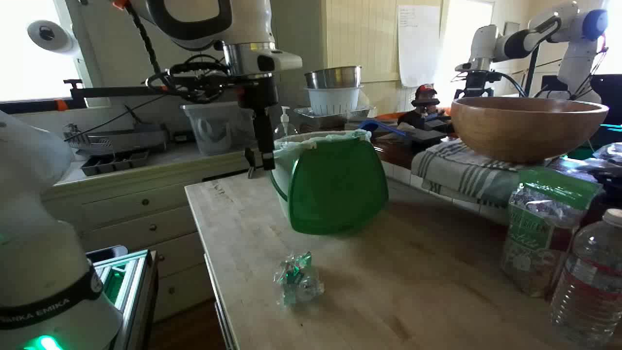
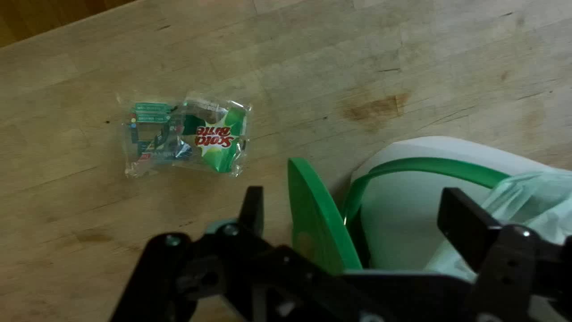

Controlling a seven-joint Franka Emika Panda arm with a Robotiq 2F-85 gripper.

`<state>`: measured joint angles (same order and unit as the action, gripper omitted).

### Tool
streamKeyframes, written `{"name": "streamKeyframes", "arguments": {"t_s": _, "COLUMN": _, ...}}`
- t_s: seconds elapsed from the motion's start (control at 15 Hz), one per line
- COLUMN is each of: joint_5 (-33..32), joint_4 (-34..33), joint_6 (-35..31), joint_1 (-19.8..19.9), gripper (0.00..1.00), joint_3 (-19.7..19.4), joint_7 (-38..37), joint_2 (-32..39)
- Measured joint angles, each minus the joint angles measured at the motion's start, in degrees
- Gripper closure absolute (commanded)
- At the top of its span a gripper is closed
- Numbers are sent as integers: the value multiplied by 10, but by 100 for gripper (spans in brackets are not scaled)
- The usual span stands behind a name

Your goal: Close the lid of the bin

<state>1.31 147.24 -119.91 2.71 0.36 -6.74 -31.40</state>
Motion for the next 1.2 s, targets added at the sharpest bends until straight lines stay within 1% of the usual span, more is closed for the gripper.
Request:
{"name": "streamKeyframes", "arguments": {"t_s": 0.6, "joint_5": 0, "joint_4": 1, "joint_6": 0, "joint_1": 0, "gripper": 0, "joint_3": 0, "joint_7": 0, "joint_2": 1}}
{"name": "streamKeyframes", "arguments": {"t_s": 0.8, "joint_5": -5, "joint_4": 12, "joint_6": -7, "joint_1": 0, "gripper": 0, "joint_3": 0, "joint_7": 19, "joint_2": 1}}
{"name": "streamKeyframes", "arguments": {"t_s": 1.0, "joint_5": -25, "joint_4": 41, "joint_6": -53, "joint_1": 0, "gripper": 0, "joint_3": -3, "joint_7": 52, "joint_2": -3}}
{"name": "streamKeyframes", "arguments": {"t_s": 1.2, "joint_5": -36, "joint_4": 80, "joint_6": -125, "joint_1": 0, "gripper": 0, "joint_3": -14, "joint_7": 84, "joint_2": -13}}
